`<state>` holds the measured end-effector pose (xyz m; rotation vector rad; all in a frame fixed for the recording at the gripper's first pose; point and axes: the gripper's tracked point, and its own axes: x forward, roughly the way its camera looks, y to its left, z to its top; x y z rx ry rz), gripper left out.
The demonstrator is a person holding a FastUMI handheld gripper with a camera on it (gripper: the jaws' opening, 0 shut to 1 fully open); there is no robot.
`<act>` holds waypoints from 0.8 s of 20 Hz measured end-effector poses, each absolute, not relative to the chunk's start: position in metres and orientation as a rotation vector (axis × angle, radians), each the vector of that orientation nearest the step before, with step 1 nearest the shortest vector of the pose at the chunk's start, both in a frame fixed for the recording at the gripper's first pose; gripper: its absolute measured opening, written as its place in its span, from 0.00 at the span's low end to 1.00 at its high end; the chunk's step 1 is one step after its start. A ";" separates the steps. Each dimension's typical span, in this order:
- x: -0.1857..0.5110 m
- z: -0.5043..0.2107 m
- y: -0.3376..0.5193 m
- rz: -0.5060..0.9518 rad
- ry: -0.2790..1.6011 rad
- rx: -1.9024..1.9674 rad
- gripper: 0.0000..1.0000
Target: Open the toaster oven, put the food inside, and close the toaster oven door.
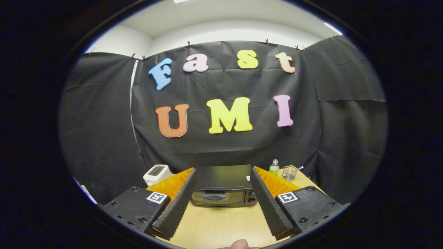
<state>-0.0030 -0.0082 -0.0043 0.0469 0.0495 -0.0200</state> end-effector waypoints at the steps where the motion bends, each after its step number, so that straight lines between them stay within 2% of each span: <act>1: -0.001 -0.005 -0.008 -0.018 0.054 0.052 1.00; 16: 0.012 0.002 -0.002 0.022 0.053 0.052 1.00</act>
